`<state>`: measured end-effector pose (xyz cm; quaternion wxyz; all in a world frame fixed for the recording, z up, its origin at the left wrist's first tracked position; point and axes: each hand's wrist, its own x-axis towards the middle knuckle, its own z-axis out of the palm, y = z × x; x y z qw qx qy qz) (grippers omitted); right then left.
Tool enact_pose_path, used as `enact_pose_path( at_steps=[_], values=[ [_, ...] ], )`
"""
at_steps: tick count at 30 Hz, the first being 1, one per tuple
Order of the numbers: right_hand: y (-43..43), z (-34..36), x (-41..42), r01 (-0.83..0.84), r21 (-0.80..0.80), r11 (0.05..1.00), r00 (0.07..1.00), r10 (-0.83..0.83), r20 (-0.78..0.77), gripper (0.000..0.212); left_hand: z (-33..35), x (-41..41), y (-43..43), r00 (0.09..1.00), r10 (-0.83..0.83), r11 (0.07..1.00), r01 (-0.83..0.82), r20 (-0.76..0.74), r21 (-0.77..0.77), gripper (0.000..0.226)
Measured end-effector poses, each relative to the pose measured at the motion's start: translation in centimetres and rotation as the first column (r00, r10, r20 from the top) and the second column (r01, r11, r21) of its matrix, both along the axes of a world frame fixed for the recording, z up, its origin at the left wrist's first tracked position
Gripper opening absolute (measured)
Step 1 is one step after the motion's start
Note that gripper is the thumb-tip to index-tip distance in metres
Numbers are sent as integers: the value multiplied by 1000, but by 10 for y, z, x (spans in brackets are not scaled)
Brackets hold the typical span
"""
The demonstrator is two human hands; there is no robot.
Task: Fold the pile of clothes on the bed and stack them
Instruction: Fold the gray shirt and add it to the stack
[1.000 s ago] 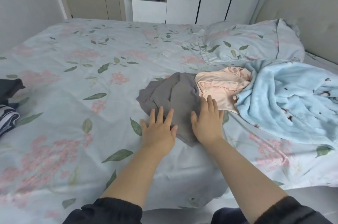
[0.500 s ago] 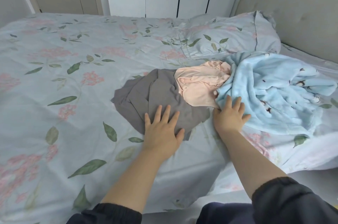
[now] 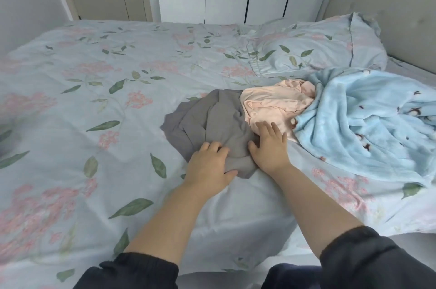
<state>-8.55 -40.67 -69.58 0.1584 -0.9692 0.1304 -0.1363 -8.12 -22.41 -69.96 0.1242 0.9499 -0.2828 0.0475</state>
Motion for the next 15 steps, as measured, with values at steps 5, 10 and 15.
enact_pose_path(
  at_steps=[5,10,15],
  values=[
    [16,25,-8,-215,322,922,977,206,63,68,32,7,30,945,174,701,-317,-277,-639,4],
    [53,47,-15,-263,87,961,964,257,66,66,82,0,87,779,-409,175,-444,-476,-878,19],
    [106,86,-26,-359,454,815,931,281,231,22,87,-12,123,808,-294,-162,-569,-511,-806,36]
  ],
)
